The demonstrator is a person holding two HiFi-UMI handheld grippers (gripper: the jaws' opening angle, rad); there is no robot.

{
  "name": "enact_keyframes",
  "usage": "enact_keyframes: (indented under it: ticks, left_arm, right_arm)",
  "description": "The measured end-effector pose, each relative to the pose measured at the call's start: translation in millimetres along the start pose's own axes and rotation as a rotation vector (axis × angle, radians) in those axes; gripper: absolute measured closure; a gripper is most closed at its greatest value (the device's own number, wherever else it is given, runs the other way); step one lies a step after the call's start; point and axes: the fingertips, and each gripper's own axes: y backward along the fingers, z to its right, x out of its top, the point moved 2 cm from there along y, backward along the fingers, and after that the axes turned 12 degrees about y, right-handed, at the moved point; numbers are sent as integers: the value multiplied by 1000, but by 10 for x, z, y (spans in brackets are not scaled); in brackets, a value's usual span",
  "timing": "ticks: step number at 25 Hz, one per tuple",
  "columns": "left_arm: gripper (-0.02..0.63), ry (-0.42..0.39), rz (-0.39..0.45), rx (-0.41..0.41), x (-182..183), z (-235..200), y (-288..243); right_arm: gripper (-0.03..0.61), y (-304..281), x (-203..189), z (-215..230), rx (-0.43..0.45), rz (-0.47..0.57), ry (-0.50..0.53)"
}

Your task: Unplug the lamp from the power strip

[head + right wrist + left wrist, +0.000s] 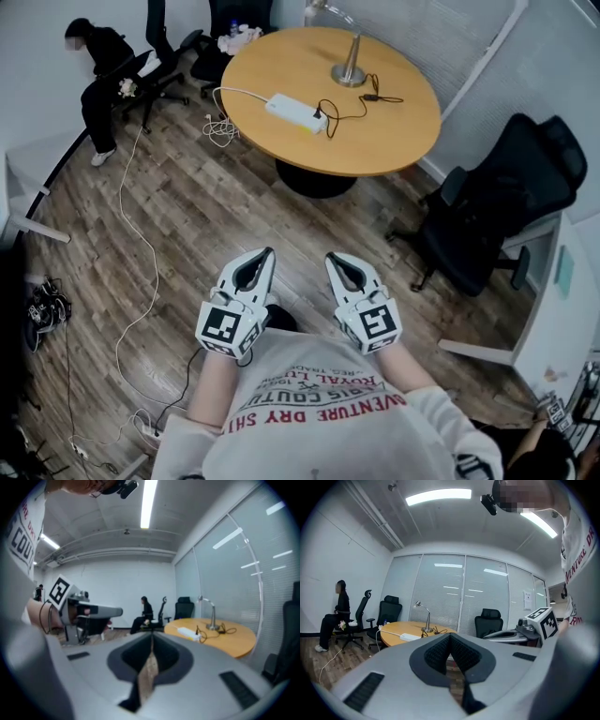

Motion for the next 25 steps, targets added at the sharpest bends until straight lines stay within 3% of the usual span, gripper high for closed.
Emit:
enact_keyframes:
  ticks: [9,19,25]
  left_arm:
    - [583,-15,-31,-69,600,-1094,-458]
    - [583,53,-57,-55,582,-1758,-897]
    - [583,40,-67,-41,707,-2113,-1509]
  right_arm:
    - [548,-1162,438,241,-102,-43,-29]
    - [548,-1922,316,492,-75,-72,-43]
    - [548,-2460,244,1039,-74,-77,-52]
